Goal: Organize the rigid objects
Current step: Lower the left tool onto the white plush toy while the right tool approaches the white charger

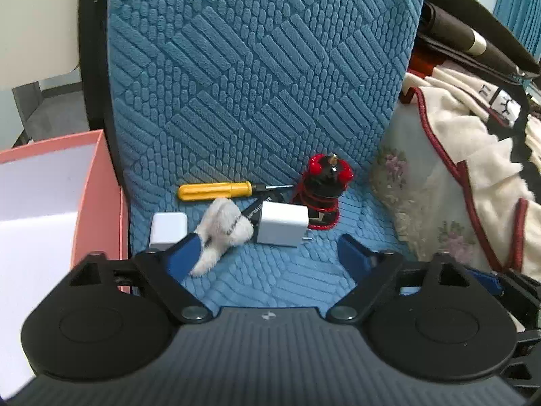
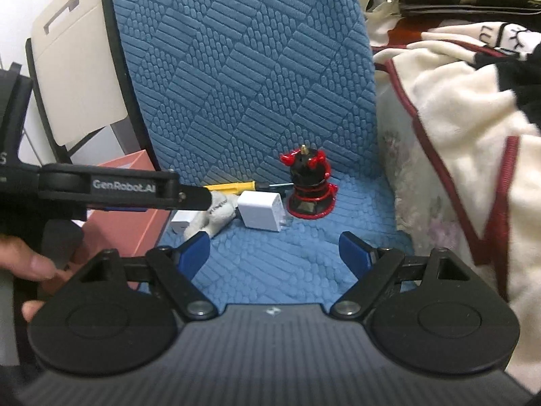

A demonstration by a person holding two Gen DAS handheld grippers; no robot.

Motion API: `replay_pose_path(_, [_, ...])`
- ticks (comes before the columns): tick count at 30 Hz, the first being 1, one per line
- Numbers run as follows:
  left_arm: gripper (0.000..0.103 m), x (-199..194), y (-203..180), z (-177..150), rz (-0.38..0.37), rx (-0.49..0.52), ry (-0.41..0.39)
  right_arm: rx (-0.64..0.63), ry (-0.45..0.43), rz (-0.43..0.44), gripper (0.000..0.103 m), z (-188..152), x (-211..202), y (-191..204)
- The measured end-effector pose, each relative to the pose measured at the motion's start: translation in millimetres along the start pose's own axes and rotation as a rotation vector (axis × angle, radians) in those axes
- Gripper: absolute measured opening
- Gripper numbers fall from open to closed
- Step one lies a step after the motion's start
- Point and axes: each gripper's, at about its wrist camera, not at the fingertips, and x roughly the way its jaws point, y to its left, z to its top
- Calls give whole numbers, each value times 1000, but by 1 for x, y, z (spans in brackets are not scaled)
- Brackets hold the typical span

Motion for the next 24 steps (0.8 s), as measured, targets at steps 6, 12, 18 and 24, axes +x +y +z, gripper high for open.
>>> replay_pose_path(6, [60,33,7,5,-9,-21,35,-33,-1,38,76,11,31,2])
replay_pose_path(12, [43,57,28,16,-2,-87,40,-103,26,49,75,20,67,10])
replay_pose_path(18, [34,76,44,22,-4,-134,62,-151,66,38,75,25,107,15])
replay_pose_path(24, [28,89,45,24,-2,-120,93,-217,89,33,73,25,137,25])
